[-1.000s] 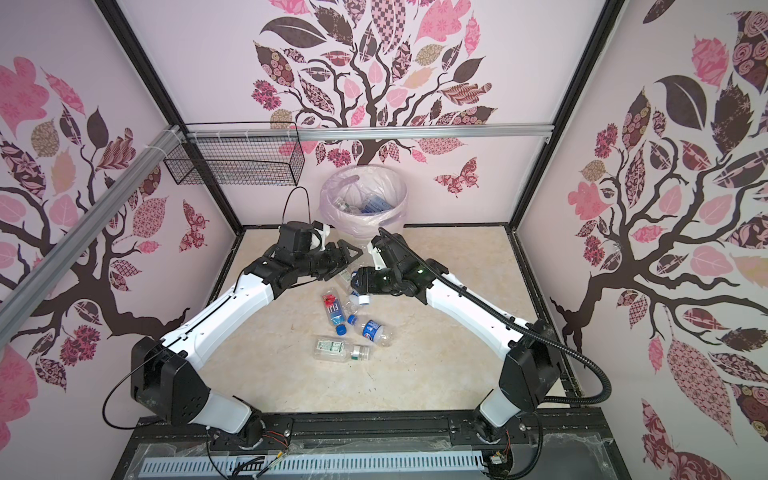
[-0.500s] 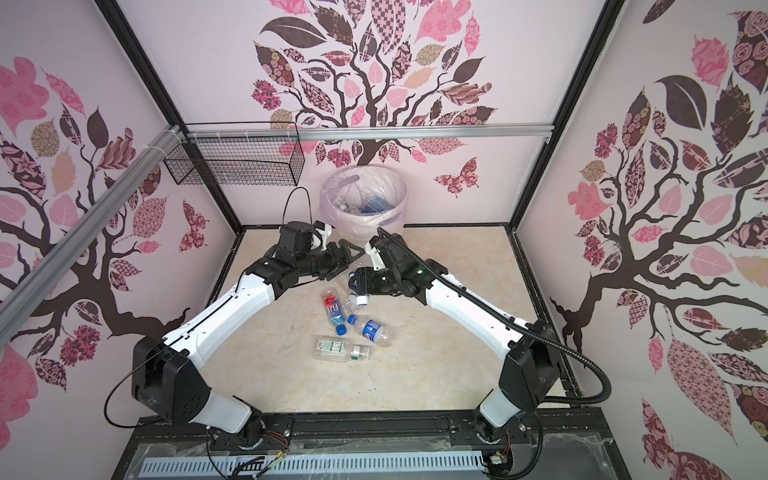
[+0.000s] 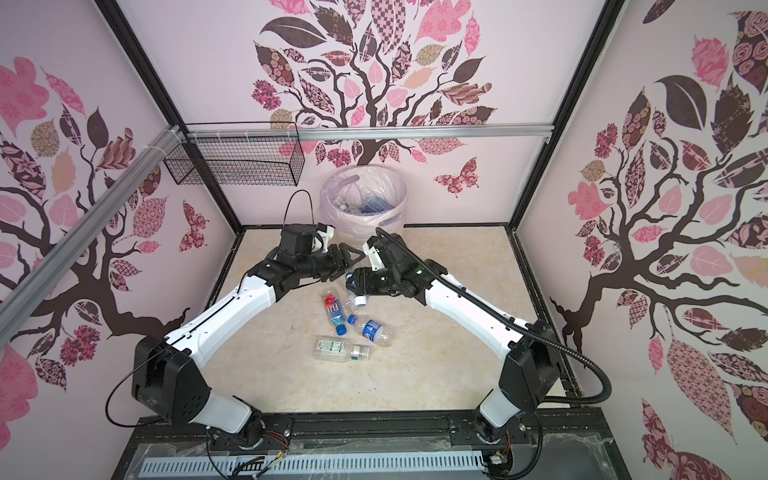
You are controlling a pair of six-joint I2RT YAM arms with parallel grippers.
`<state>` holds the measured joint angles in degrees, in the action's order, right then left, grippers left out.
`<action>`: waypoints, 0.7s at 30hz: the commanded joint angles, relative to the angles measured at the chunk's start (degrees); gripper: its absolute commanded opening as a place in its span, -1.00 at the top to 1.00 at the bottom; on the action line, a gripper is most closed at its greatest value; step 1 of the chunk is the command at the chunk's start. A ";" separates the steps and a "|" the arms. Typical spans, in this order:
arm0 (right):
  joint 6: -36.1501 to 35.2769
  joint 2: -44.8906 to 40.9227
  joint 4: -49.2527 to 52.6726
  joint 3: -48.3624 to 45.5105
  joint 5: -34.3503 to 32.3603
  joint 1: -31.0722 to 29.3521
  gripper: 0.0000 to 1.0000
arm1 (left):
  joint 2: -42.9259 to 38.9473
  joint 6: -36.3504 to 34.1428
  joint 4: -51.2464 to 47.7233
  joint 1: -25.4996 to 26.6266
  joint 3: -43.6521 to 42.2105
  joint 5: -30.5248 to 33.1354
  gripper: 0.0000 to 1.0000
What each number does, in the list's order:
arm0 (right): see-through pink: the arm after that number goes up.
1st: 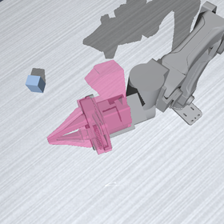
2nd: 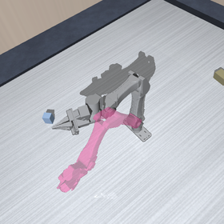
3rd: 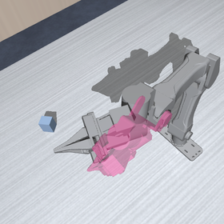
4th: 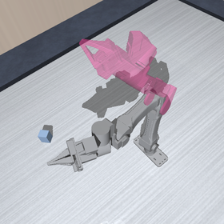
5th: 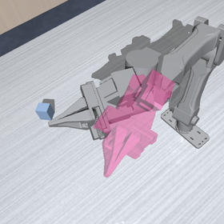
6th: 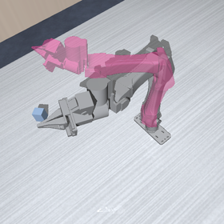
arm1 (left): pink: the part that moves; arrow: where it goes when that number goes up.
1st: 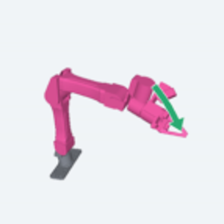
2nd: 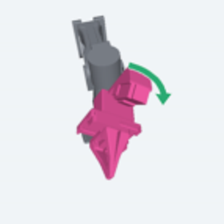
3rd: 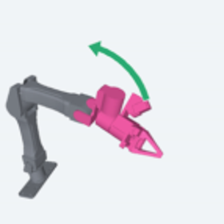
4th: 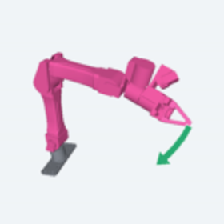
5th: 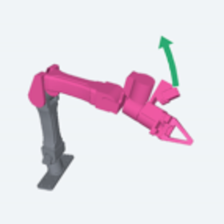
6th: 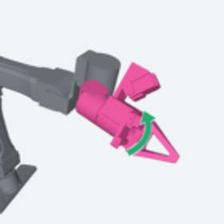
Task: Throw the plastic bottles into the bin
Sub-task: 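Open the right gripper and draw it back while the left lifts the bottle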
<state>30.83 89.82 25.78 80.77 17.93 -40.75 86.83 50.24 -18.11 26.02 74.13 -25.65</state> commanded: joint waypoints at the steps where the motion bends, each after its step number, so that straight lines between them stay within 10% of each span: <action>1: -0.89 -0.86 -2.62 3.87 0.27 -0.24 -0.23 | -0.42 0.47 -1.12 -0.01 -1.66 1.25 -0.18; 21: -2.31 -2.76 8.60 12.96 -12.62 -0.13 -0.99 | 2.69 -5.34 -7.05 -5.10 19.07 18.77 -0.06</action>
<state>29.10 88.97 30.37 88.95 9.85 -40.82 88.38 47.64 -25.06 21.04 87.81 -12.78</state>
